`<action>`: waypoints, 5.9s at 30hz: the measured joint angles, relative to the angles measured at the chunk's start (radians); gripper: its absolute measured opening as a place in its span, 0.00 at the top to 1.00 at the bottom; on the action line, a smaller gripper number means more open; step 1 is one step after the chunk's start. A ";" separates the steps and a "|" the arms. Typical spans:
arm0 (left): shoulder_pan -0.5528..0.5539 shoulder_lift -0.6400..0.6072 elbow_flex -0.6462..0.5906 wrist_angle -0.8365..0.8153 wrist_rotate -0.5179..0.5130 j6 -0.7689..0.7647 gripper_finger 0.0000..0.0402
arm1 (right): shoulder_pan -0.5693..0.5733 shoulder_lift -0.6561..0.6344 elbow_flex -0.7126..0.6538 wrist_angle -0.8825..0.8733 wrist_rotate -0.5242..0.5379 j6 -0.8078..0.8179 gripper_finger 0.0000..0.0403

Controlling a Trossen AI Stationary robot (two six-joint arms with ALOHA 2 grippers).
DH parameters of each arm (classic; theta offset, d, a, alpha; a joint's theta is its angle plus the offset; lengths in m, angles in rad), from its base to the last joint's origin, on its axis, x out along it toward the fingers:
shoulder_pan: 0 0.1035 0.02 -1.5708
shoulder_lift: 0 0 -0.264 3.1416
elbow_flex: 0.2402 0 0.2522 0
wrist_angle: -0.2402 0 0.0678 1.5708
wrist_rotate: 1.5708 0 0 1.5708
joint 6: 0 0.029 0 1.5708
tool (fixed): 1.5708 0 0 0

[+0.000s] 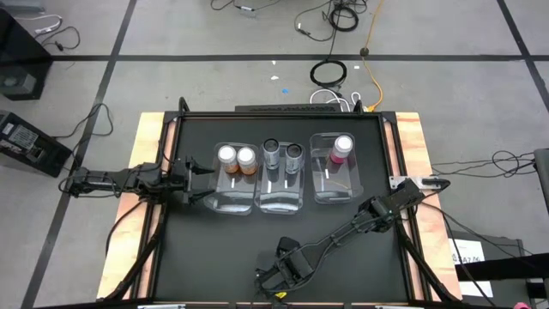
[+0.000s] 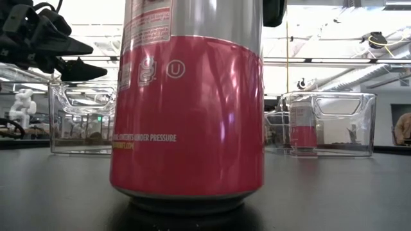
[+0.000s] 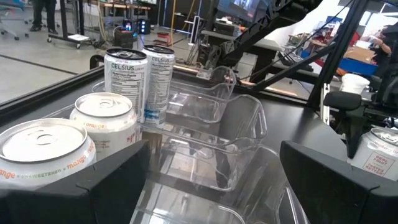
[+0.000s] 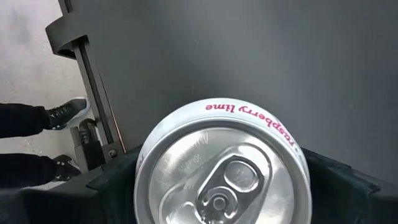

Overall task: Sort soda cans
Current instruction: Put the left pink/white soda can into the right transparent bin, then return to Home Position

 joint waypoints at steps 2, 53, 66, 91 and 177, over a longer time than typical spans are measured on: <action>0.000 0.000 0.000 0.000 0.000 0.000 0.08 | -0.001 0.001 0.000 0.000 0.000 0.000 0.16; 0.000 0.000 0.001 0.000 0.000 0.000 0.08 | -0.151 -0.463 -0.014 -0.414 0.254 0.063 0.28; 0.000 0.000 0.001 -0.003 0.000 0.000 0.08 | -0.343 -0.606 -0.189 -0.412 0.257 -0.224 0.28; 0.000 0.000 0.001 -0.002 0.000 0.000 0.08 | -0.732 -0.989 -1.105 0.144 0.025 -0.400 0.28; 0.000 0.000 0.001 -0.002 0.000 0.000 0.08 | -1.007 -0.907 -0.846 -0.056 -0.101 -0.740 0.13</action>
